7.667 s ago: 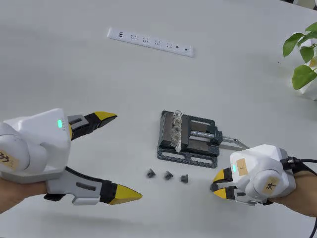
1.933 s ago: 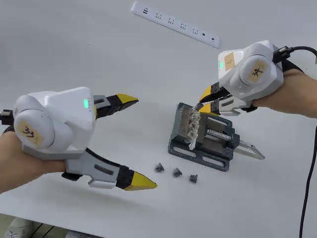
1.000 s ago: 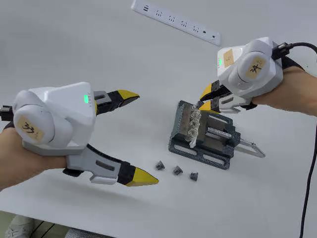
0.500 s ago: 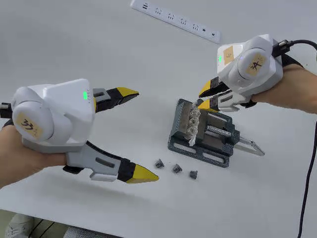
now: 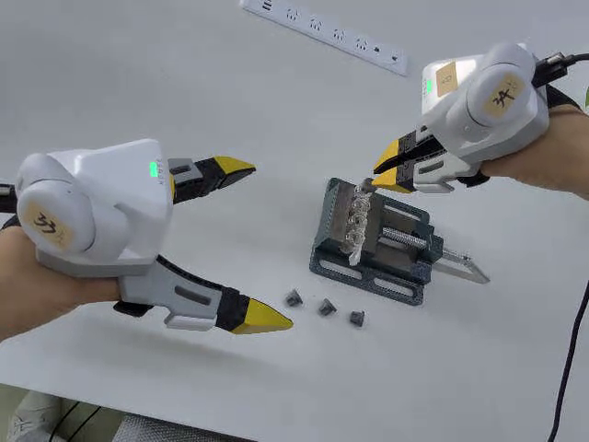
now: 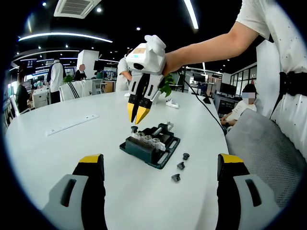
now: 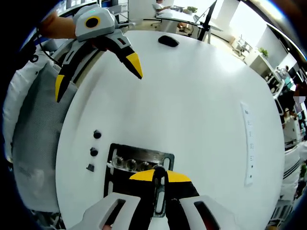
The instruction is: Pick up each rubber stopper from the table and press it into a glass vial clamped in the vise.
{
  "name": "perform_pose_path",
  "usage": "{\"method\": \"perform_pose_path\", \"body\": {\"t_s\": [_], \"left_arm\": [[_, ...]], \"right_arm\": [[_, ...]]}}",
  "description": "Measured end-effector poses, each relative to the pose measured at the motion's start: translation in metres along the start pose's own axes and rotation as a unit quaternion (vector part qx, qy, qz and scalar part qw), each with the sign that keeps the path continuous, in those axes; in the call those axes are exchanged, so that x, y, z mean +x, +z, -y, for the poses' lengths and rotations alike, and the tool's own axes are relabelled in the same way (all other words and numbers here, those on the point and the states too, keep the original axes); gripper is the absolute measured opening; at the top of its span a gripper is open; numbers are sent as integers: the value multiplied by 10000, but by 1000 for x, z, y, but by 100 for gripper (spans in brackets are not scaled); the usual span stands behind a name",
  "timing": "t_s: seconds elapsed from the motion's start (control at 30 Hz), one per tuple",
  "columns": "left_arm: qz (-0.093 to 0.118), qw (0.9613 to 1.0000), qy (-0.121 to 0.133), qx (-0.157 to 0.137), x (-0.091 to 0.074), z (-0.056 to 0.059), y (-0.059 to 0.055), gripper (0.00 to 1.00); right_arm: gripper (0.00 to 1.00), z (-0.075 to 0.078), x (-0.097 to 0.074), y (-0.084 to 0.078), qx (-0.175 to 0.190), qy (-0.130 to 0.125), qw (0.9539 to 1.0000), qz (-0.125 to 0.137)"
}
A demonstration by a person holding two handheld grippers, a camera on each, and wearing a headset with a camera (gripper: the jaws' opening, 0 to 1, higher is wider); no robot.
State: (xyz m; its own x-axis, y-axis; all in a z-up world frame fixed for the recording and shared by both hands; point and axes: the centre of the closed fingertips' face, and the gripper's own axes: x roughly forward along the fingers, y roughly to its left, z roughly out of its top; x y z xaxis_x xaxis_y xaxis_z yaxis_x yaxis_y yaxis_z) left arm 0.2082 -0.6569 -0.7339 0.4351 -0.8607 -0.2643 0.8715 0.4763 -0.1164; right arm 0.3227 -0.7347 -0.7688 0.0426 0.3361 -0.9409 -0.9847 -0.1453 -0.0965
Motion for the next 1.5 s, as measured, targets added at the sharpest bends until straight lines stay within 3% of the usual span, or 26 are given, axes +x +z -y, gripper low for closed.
{"method": "perform_pose_path", "body": {"t_s": [1.03,1.5], "left_arm": [[24,10000,38,-35,-2,-2,-2,98],[59,10000,63,-23,-3,-6,3,98]], "right_arm": [[1,-3,11,-2,151,269,9995,-12],[1,0,12,-3,70,443,9988,-217]]}}
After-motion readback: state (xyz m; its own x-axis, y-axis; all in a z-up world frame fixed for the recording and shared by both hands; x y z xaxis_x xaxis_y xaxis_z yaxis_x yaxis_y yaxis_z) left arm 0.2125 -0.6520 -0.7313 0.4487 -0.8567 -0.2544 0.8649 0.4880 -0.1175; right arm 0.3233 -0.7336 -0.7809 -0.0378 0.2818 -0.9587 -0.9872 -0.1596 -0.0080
